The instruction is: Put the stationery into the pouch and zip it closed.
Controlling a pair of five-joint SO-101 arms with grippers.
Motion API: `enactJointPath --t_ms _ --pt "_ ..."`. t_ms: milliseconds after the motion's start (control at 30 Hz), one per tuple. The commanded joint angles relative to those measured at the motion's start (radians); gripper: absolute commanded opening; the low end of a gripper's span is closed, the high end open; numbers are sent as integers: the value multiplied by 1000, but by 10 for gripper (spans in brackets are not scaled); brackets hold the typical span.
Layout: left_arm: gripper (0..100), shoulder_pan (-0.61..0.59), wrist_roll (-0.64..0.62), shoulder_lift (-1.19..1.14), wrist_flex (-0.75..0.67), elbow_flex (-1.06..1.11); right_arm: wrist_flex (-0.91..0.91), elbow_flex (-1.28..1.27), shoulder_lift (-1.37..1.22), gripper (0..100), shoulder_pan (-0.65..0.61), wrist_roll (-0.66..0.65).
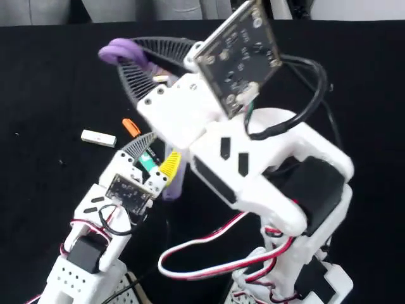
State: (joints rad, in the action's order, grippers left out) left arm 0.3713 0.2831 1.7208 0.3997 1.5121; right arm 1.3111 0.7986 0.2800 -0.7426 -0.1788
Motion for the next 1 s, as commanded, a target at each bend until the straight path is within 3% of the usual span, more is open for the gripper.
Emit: enactJointPath --t_ms 0,200,400,633,767,967 --pt "170 70 -41 11 83 -130 -29 39 -4 11 -95 -8" --pt "171 87 -138 11 305 -348 -51 38 -7 11 -186 -8" --pt "167 85 -141 11 361 -375 -49 47 -35 11 -245 -5" --pt "166 -108 -143 11 365 -375 -41 76 -28 11 -252 -6" --pt "168 -197 -143 11 367 -375 -26 136 -28 11 -193 -6" --pt "166 -208 -143 11 367 -375 -25 205 -30 11 -8 -8"
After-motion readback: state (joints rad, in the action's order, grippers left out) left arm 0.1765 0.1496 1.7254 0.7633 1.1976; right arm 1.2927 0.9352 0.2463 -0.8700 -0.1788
